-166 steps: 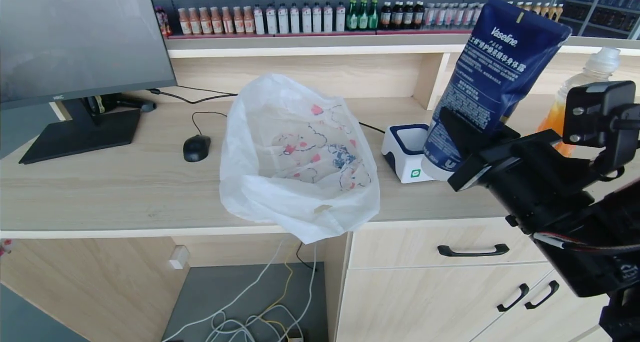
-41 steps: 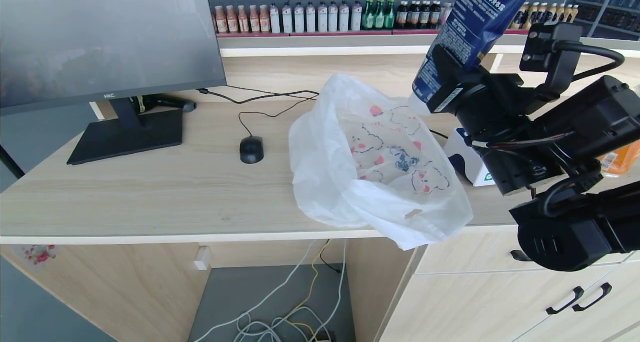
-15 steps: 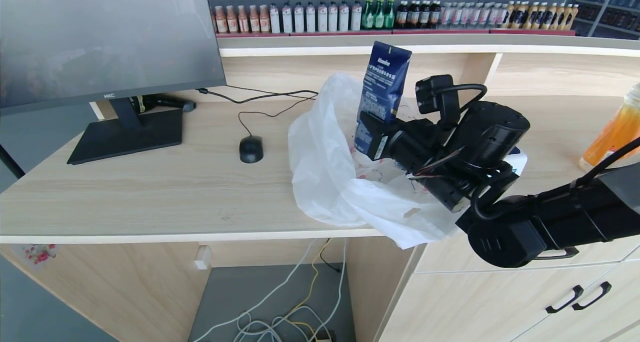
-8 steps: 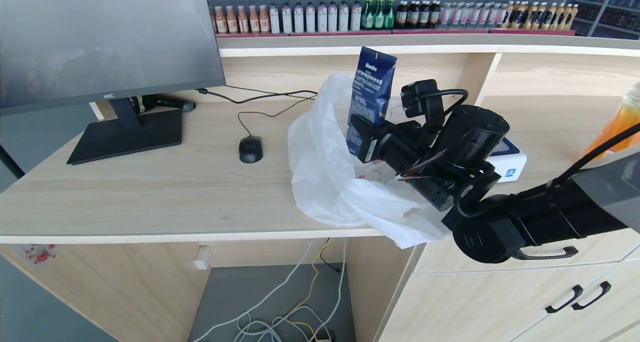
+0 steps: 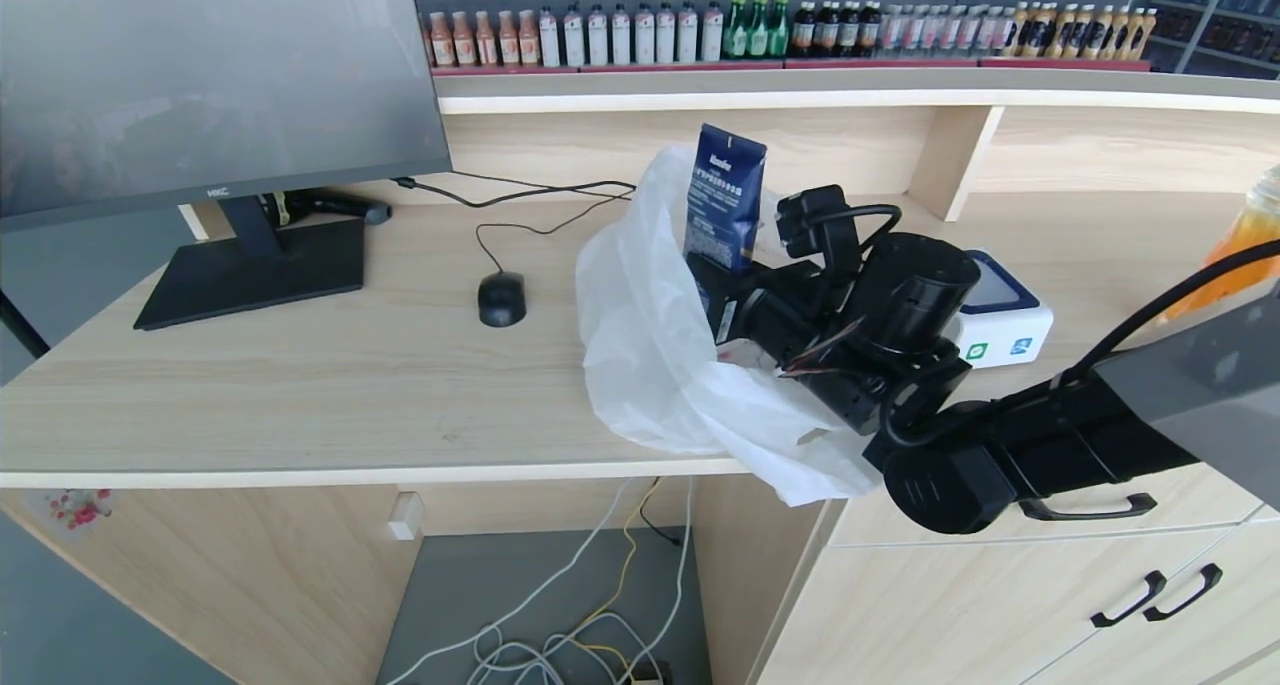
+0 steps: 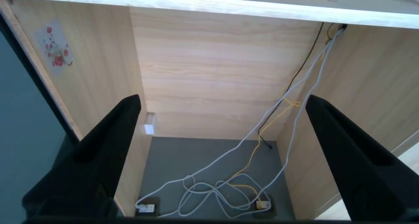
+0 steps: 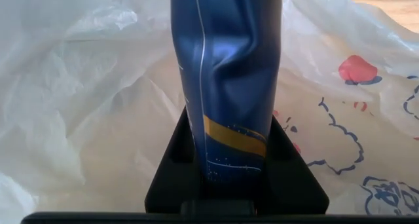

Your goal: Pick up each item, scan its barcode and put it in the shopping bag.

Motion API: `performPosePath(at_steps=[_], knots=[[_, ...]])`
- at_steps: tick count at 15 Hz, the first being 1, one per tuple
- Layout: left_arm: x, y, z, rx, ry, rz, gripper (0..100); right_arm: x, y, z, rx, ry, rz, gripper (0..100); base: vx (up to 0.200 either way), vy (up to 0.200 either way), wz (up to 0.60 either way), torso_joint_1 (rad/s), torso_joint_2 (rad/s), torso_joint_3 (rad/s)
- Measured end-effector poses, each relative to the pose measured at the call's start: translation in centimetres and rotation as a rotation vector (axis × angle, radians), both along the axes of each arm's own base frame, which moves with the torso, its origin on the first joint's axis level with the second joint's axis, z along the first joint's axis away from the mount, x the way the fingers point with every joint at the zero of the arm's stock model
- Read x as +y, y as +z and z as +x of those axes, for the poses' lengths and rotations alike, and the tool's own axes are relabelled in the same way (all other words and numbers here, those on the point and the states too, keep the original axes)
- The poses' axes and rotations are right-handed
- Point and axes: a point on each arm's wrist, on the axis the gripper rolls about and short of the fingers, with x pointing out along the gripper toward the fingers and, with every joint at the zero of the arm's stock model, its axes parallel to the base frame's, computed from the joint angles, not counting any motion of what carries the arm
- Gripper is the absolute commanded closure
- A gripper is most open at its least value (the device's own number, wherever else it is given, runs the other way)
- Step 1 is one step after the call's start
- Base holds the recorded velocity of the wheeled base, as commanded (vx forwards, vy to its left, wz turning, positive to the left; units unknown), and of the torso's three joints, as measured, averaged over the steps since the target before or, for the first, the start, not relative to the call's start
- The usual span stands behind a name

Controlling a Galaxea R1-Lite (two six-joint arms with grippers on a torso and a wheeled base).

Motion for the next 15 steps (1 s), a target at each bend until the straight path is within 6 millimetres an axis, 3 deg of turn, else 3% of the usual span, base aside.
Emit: performPosePath(at_steps=[15], knots=[[0.0, 0.0, 0.0, 0.0, 0.0, 0.0, 0, 0.0, -2.6, 0.1, 0.063, 0.002, -0.04, 100, 0.0, 0.0, 0.0, 0.0, 0.0, 0.0]])
